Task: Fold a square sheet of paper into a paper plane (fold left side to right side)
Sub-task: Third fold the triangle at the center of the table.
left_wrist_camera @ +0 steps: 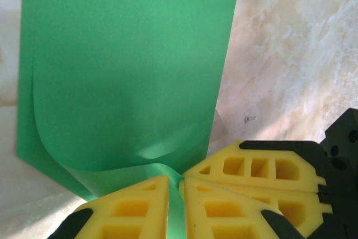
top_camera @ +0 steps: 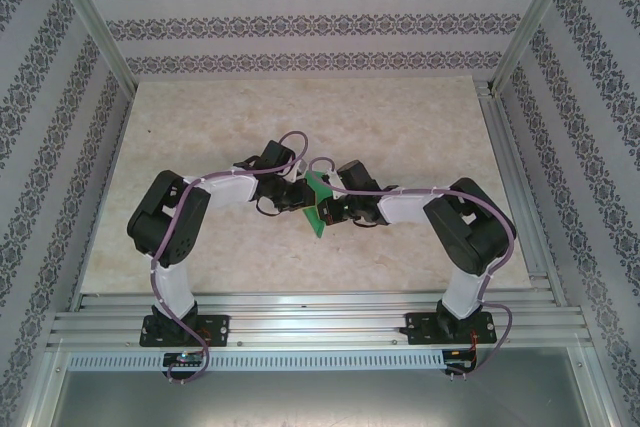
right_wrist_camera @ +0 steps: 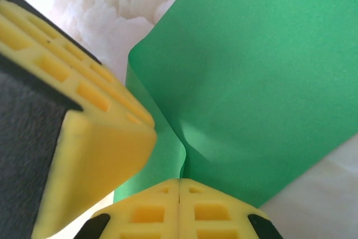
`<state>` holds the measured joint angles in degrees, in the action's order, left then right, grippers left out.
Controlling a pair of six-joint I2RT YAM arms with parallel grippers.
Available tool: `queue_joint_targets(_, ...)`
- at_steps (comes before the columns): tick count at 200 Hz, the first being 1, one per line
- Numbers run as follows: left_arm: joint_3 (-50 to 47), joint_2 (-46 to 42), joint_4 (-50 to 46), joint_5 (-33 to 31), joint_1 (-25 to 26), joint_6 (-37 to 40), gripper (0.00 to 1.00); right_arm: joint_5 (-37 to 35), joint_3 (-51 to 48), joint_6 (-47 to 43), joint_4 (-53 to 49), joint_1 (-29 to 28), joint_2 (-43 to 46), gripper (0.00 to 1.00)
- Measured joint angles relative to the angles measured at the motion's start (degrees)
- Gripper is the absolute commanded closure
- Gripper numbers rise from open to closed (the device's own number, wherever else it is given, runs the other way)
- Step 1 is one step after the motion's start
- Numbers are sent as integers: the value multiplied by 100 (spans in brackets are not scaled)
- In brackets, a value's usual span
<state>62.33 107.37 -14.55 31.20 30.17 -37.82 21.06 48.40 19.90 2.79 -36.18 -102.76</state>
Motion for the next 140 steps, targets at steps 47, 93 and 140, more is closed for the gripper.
queue_joint_targets(47,0,107,17,0,0,0,84,0,-4,0,-17,72,57,100)
queue_joint_targets(93,0,186,46,4,2,-22,76,-35,-2,-2,-120,72,57,100)
queue_joint_targets(140,0,186,142,59,57,-44,73,-125,33,0,-234,118,55,100)
